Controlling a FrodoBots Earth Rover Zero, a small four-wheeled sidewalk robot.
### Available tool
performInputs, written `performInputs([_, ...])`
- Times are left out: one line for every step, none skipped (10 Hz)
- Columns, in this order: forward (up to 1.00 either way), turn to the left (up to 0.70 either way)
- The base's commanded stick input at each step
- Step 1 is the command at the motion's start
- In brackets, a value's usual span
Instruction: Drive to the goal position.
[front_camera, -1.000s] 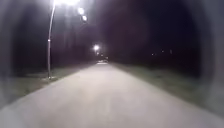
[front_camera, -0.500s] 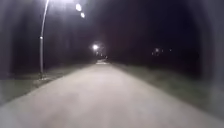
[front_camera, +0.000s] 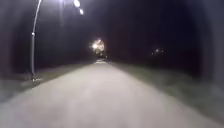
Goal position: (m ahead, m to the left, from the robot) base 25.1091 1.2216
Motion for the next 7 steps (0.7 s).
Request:
performInputs([1.00, 0.02])
performInputs([1.00, 0.02])
performInputs([1.00, 0.00])
performInputs([1.00, 0.02])
performInputs([1.00, 0.02])
performInputs([1.00, 0.04])
performInputs([1.00, 0.26])
